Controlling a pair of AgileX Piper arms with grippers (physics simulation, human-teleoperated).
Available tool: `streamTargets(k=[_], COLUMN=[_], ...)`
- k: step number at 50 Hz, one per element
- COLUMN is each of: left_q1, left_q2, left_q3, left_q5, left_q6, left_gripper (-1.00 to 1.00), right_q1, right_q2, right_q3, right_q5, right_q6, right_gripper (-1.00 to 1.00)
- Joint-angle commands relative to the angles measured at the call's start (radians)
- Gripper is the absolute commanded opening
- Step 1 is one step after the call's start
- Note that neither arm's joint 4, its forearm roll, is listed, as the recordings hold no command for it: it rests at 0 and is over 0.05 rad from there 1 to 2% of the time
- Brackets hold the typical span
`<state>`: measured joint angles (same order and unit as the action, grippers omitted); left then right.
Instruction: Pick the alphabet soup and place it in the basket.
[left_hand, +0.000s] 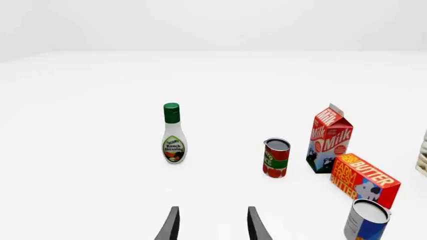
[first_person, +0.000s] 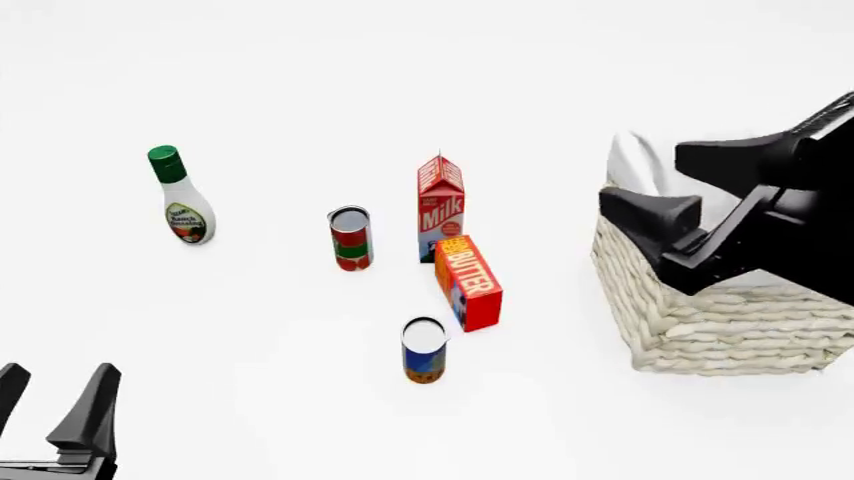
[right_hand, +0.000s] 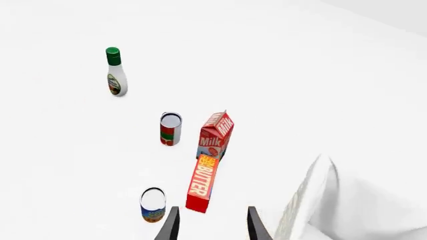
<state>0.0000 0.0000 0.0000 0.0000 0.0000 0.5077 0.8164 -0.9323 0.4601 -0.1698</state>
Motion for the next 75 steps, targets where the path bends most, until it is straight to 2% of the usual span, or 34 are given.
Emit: streamTargets(k=[1,4,11,12,13,15,17,19,22,25,26,35,49,53,75], left_q1=[0.000,0.000,0.000,0.000,0.000,0.000,0.000,0.000,0.000,0.000,0.000,0.000,0.000,0.000,0.000], left_q2=[0.000,0.000,0.000,0.000,0.000,0.000,0.000,0.000,0.000,0.000,0.000,0.000,0.000,0.000,0.000], left_q3=[0.000,0.000,0.000,0.000,0.000,0.000,0.000,0.000,0.000,0.000,0.000,0.000,0.000,0.000,0.000], left_q5=[0.000,0.000,0.000,0.000,0.000,0.000,0.000,0.000,0.000,0.000,0.000,0.000,0.000,0.000,0.000], left_q6=[0.000,0.000,0.000,0.000,0.000,0.000,0.000,0.000,0.000,0.000,0.000,0.000,0.000,0.000,0.000], left_gripper=[1.00,1.00,1.00,1.00,1.00,1.00,1.00,1.00,1.00,1.00,1.00,1.00,1.00,1.00,1.00], right_q1=[0.066,0.076,0.070,0.056,0.043,0.049,-0.013,0.018,-0.008,0.017,0.026,0.047,0.079,0.077,0.109], right_q2=[0.164,0.195,0.251,0.271,0.280,0.304,0.309,0.333,0.359,0.375,0.378,0.427,0.481,0.511,0.613], right_q3=[-0.194,-0.224,-0.248,-0.261,-0.265,-0.269,-0.278,-0.295,-0.319,-0.328,-0.328,-0.353,-0.394,-0.451,-0.442], right_q5=[0.113,0.126,0.123,0.126,0.123,0.117,0.096,0.112,0.122,0.121,0.118,0.138,0.146,0.171,0.132], right_q6=[-0.035,-0.059,-0.057,-0.023,-0.022,-0.036,-0.058,-0.045,-0.034,-0.044,-0.072,-0.113,-0.098,-0.103,-0.088], right_gripper=[1.00,1.00,1.00,1.00,1.00,1.00,1.00,1.00,1.00,1.00,1.00,1.00,1.00,1.00,1.00])
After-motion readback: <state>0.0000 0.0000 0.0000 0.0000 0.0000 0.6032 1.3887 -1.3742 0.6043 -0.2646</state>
